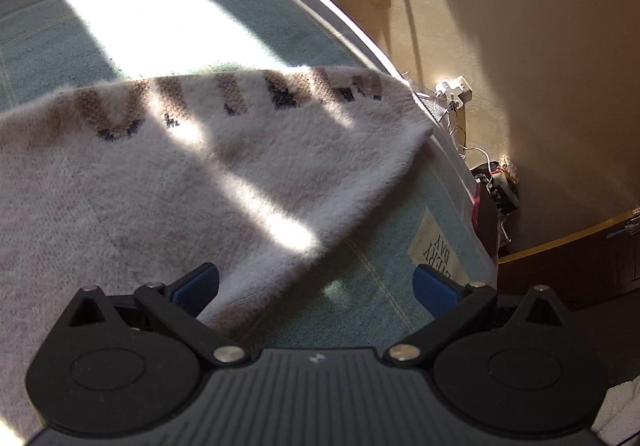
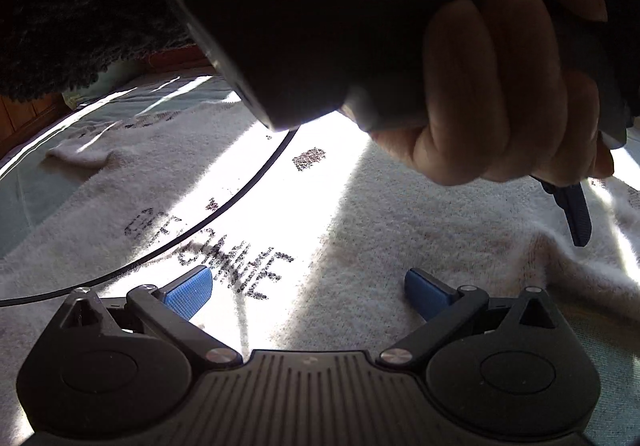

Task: Fold clothes
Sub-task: 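Move the open left tool over to the sweater sleeve cuff, then close the left tool on the patterned sleeve cuff, then lift the gripped sleeve up off the bed with the left tool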

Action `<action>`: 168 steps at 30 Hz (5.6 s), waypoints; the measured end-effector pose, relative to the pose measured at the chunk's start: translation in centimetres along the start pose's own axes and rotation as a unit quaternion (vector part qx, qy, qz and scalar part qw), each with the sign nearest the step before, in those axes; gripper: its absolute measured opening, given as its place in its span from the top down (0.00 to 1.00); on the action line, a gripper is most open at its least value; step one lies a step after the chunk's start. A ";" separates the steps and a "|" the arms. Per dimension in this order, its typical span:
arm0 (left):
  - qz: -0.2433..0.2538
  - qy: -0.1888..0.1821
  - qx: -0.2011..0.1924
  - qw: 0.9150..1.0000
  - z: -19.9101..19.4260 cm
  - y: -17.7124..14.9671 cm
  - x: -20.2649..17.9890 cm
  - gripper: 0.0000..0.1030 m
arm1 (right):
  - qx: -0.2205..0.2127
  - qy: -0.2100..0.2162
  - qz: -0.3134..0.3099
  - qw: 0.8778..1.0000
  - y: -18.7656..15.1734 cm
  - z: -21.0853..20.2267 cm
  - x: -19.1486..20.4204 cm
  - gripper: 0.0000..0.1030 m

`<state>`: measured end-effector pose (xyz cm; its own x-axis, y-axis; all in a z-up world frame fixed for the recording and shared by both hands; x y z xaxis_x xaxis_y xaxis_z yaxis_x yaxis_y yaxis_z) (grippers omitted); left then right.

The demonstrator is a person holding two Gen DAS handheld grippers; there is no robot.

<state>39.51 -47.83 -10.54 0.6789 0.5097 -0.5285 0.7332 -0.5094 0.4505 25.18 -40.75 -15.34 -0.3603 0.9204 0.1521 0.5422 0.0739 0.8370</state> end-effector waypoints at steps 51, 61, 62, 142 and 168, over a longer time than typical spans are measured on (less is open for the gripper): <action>-0.393 0.367 -0.320 0.780 -32.6 -29.4 29.4 0.01 | -0.029 0.038 0.067 0.997 0.3 1.2 -0.4 0.00; -0.412 0.359 -0.396 0.738 -43.3 -34.2 29.3 0.01 | -0.021 0.001 0.003 1.000 -0.2 2.0 1.5 0.00; -0.413 0.358 -0.396 0.738 -43.7 -34.4 29.8 0.01 | -0.018 -0.004 -0.004 1.000 -0.2 2.1 1.8 0.00; -0.385 0.456 -0.403 0.694 -44.3 -31.7 30.1 0.93 | -0.023 0.002 0.065 0.998 0.8 -0.1 6.0 0.00; -0.273 0.447 -0.386 0.759 -39.1 -18.0 19.2 0.93 | -0.013 0.049 0.037 0.998 0.3 -2.6 5.7 0.00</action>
<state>40.85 -1.77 -0.65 -0.2320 0.9413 -0.2452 0.4851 0.3304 0.8096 21.25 -36.46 -12.86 -0.3935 0.8807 0.2636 0.5504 -0.0040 0.8349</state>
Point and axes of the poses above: each gripper's, at about its wrist camera, not at the fingertips, and z roughly the way its jaws point, x to its left, y to its top, the point moved 1 cm from there along z, roughly the way its jaws point, and after that the axes turned 8 degrees about -x, right-handed, at the moved point
